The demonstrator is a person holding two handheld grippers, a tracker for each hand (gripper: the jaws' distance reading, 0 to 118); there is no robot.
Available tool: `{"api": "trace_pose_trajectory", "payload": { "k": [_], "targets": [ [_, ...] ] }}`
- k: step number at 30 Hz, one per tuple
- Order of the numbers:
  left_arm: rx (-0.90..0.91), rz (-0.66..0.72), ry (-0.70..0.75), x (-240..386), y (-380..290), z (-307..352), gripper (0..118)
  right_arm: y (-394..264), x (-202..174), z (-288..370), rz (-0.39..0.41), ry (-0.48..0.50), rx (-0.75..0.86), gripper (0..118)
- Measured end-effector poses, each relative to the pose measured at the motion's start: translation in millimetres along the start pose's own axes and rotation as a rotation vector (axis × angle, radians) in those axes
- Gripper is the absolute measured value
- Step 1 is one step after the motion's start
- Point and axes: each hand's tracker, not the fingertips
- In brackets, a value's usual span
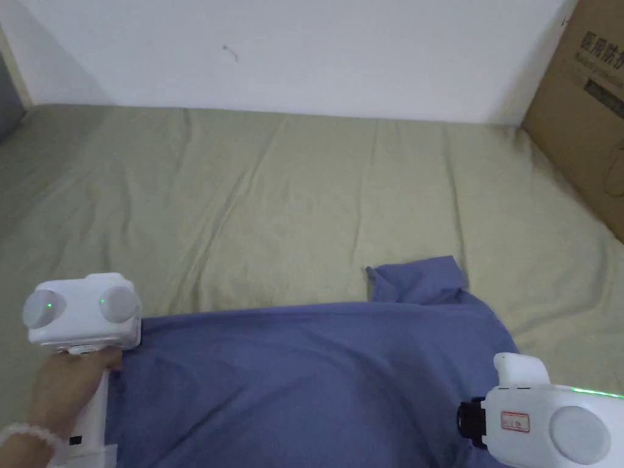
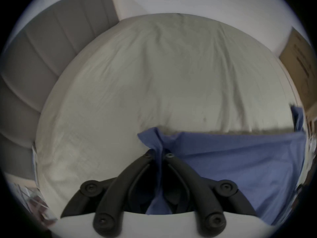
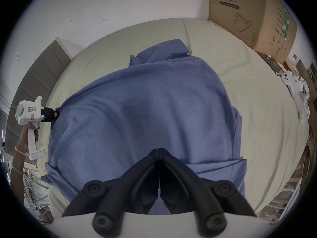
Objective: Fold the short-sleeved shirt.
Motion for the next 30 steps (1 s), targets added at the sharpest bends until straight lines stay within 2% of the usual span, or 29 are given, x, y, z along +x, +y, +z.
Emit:
{"api": "trace_pose_trajectory", "payload": {
  "k": [2,6,7,9,10,11,12,13,14,15,17,18,21,22,23,25,26,27,28,30],
  "targets": [
    [-0.016,-0.055,0.014,4.8,3.7,3.1,2,6.5,8.5,0.2,0.001,-0.018,0.004,0],
    [0.01,0.1,-0.125,-14.4,12.0,22.2,2,30.3,28.6,3.2,-0.028,-0.006,0.027,0],
    [0.029,0.116,-0.168,-16.5,13.8,30.8,2,41.3,32.8,2.2,-0.02,-0.007,0.035,0],
    [0.059,0.078,-0.146,-13.2,16.6,48.0,2,66.8,38.9,-3.7,0.035,-0.017,0.044,0],
    [0.101,0.043,-0.132,-12.0,21.3,56.8,2,82.9,41.4,-9.2,0.058,-0.06,0.052,4],
    [0.126,0.022,-0.139,-10.7,22.9,64.6,2,98.0,44.1,-14.2,0.056,-0.101,0.075,18],
    [0.135,0.013,-0.158,-10.5,23.9,71.1,2,113.1,45.9,-20.1,0.065,-0.121,0.09,50],
    [0.147,0.015,-0.176,-11.1,24.5,78.1,2,129.7,51.2,-30.1,0.075,-0.118,0.091,73],
    [0.156,0.018,-0.178,-11.8,26.5,81.8,2,144.5,57.1,-39.9,0.067,-0.117,0.084,85],
    [0.161,0.016,-0.175,-12.0,26.4,85.1,2,155.5,61.9,-49.4,0.061,-0.117,0.078,85],
    [0.179,0.008,-0.154,-12.3,25.1,89.7,2,173.6,65.7,-71.7,0.028,-0.138,0.027,85],
    [0.18,0.006,-0.15,-12.8,25.6,88.6,2,177.2,67.1,-85.1,0.046,-0.134,0.008,85],
    [0.177,-0.002,-0.145,-11.8,24.7,87.4,2,167.8,64.9,-127.2,0.078,-0.13,-0.18,82],
    [0.18,-0.011,-0.137,-10.0,25.2,84.9,2,158.6,62.6,-134.9,0.062,-0.136,-0.185,82],
    [0.175,-0.021,-0.129,-8.9,26.1,84.1,2,155.8,58.4,-124.7,0.074,-0.16,-0.062,81],
    [0.177,-0.036,-0.114,-7.1,27.4,83.7,2,155.5,56.7,-115.7,0.065,-0.155,-0.087,64],
    [0.176,-0.035,-0.109,-5.1,28.5,83.9,2,154.9,56.3,-110.4,0.071,-0.145,-0.08,46],
    [0.175,-0.036,-0.098,-2.9,29.6,85.1,2,154.7,54.9,-106.2,0.07,-0.145,-0.078,14],
    [0.18,-0.048,-0.09,-1.0,30.6,87.3,2,157.7,53.4,-101.1,0.062,-0.165,-0.071,3],
    [0.191,-0.043,-0.085,3.5,34.4,95.0,2,159.0,49.4,-92.5,0.026,-0.154,-0.077,3]
  ]
}}
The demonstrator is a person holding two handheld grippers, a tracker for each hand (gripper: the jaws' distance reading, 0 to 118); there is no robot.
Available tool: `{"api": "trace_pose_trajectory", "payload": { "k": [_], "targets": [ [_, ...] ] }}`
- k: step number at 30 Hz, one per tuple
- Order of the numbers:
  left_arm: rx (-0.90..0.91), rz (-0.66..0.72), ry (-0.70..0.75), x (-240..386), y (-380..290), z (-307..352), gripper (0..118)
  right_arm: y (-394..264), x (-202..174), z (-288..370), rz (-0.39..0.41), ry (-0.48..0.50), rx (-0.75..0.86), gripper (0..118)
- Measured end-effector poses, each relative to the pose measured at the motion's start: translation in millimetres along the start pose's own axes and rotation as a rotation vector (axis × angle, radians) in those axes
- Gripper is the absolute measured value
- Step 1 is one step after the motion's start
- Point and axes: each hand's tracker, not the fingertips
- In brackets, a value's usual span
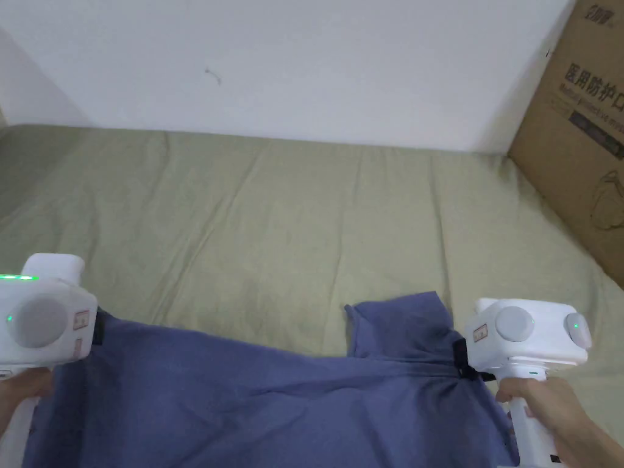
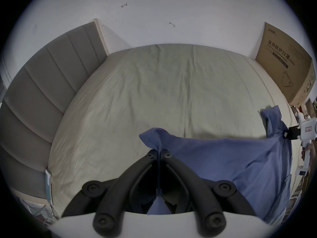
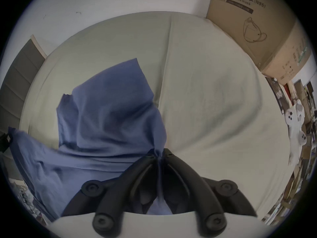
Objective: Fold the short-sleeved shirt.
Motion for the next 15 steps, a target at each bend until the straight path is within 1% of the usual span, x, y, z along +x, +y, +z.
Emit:
{"api": "trace_pose_trajectory", "payload": {
  "k": [2,3,4,5,6,7,9,11,13,14,15],
  "targets": [
    [0.011,-0.002,0.002,4.9,9.3,8.3,2,5.5,0.5,2.8,-0.014,-0.035,0.042,3],
    [0.021,-0.008,0.015,8.1,13.8,12.7,2,7.5,0.8,10.9,-0.044,-0.057,0.074,3],
    [0.042,-0.038,0.027,12.7,18.7,20.3,2,9.9,2.5,24.1,-0.098,-0.052,0.115,3],
    [0.058,-0.048,0.044,16.5,24.8,28.3,2,14.3,6.1,39.7,-0.142,-0.026,0.15,3],
    [0.08,-0.059,0.056,19.3,31.1,35.7,2,19.4,9.9,53.6,-0.161,-0.013,0.167,3],
    [0.099,-0.068,0.048,20.6,39.1,43.8,2,26.2,11.4,67.5,-0.152,0.001,0.18,3],
    [0.128,-0.057,0.041,20.2,55.0,54.8,2,38.5,12.2,95.3,-0.128,-0.006,0.22,3],
    [0.185,-0.05,0.076,23.1,75.5,68.3,2,52.4,10.9,126.5,-0.104,-0.061,0.286,3],
    [0.238,-0.077,0.122,27.7,95.4,80.9,2,70.0,14.6,154.8,-0.1,-0.126,0.35,3],
    [0.248,-0.07,0.145,27.1,108.4,83.7,2,81.2,16.0,166.9,-0.103,-0.132,0.371,3],
    [0.255,-0.05,0.136,25.8,120.1,87.8,2,91.6,19.3,178.8,-0.122,-0.118,0.377,3]
  ]
}}
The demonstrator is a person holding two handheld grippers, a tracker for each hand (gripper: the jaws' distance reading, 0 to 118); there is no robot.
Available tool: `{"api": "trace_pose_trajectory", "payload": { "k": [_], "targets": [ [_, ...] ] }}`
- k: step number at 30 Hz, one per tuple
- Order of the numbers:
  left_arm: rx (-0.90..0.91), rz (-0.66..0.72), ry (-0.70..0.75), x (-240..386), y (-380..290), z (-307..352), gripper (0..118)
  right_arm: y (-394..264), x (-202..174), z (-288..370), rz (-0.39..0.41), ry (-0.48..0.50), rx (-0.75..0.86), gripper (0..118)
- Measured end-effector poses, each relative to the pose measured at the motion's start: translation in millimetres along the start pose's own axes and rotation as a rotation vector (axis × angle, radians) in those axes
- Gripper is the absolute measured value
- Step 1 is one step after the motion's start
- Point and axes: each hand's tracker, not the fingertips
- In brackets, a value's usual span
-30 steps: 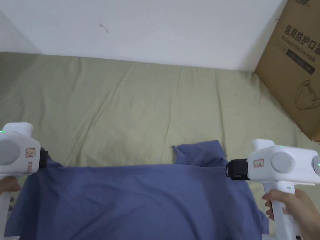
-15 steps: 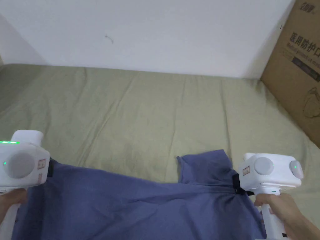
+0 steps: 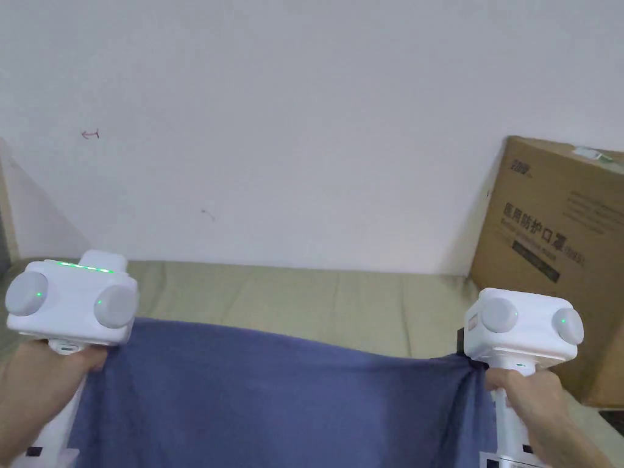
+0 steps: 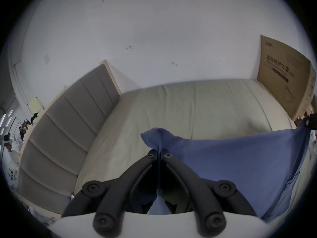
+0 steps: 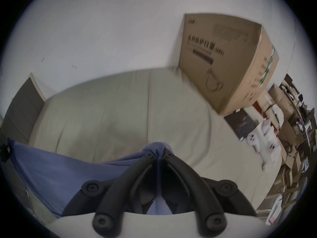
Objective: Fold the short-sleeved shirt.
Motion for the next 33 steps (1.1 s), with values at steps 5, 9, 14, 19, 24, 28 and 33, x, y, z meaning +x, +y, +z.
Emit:
{"api": "trace_pose_trajectory", "payload": {
  "k": [5,9,14,19,24,28,33],
  "targets": [
    [0.061,0.126,-0.01,-10.1,76.0,9.3,2,73.9,2.5,34.2,-0.035,0.004,0.117,3],
    [0.188,0.095,0.039,-8.2,137.2,20.8,2,126.3,-12.2,59.9,0.031,-0.065,0.241,3],
    [0.28,0.193,0.046,-23.3,211.6,27.9,2,201.2,-26.9,91.3,-0.045,-0.036,0.367,3],
    [0.409,0.138,0.107,-31.2,257.5,40.8,2,255.9,-39.7,133.7,-0.077,-0.043,0.505,3],
    [0.442,0.163,0.114,-37.3,267.6,33.1,2,262.0,-52.0,147.1,-0.058,-0.044,0.544,3],
    [0.403,0.151,0.111,-34.8,244.5,-8.9,2,239.5,-55.2,113.4,-0.023,-0.034,0.482,3],
    [0.258,0.078,0.105,3.2,170.0,-69.7,2,187.5,-57.7,28.3,-0.026,-0.034,0.315,3]
  ]
}}
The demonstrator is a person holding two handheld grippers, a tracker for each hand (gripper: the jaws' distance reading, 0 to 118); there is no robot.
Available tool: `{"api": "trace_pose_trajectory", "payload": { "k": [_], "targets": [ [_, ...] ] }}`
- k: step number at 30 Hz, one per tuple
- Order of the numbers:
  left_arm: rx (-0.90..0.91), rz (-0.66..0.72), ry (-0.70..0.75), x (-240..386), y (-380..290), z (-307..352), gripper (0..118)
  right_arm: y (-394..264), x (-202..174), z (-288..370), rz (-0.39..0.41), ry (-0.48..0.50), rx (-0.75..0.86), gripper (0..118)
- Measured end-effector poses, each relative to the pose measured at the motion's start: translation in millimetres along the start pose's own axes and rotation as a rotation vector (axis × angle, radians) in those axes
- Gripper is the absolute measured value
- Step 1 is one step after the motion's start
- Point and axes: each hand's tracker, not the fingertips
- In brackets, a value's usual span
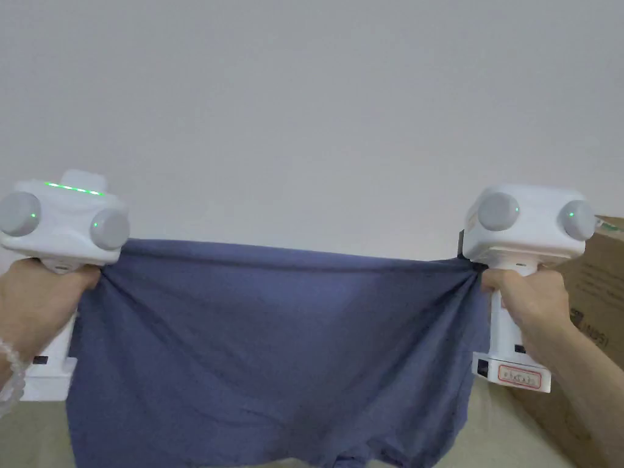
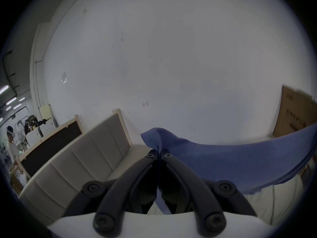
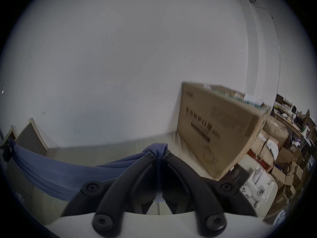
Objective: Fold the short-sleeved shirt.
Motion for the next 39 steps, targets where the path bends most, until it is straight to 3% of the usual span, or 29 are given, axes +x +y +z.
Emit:
{"api": "trace_pose_trajectory", "payload": {
  "k": [2,7,11,18,27,33,37,39],
  "targets": [
    [-0.095,-0.044,0.003,18.5,-48.3,-25.8,2,-43.6,-3.1,-33.8,0.038,-0.011,-0.086,3],
    [-0.32,-0.008,-0.037,47.5,-168.9,-79.2,2,-156.8,-3.4,-112.4,0.113,-0.018,-0.315,3],
    [-0.457,-0.094,-0.019,67.9,-247.1,-106.5,2,-238.3,0.1,-157.2,0.091,-0.019,-0.471,3],
    [-0.479,-0.077,-0.045,60.5,-275.2,-127.2,2,-282.0,2.4,-171.6,0.134,-0.023,-0.536,3],
    [-0.427,-0.058,-0.085,15.8,-261.7,-33.8,2,-267.6,19.8,-73.2,0.109,0.029,-0.465,3],
    [-0.422,-0.13,-0.109,-31.8,-315.0,83.2,2,-345.3,62.1,46.8,0.075,0.083,-0.463,3],
    [-0.445,-0.159,-0.126,-68.6,-366.7,153.4,2,-411.5,86.9,124.0,0.137,0.125,-0.501,3],
    [-0.472,-0.163,-0.123,-79.4,-389.8,179.0,2,-442.5,96.7,155.6,0.126,0.107,-0.508,3]
  ]
}}
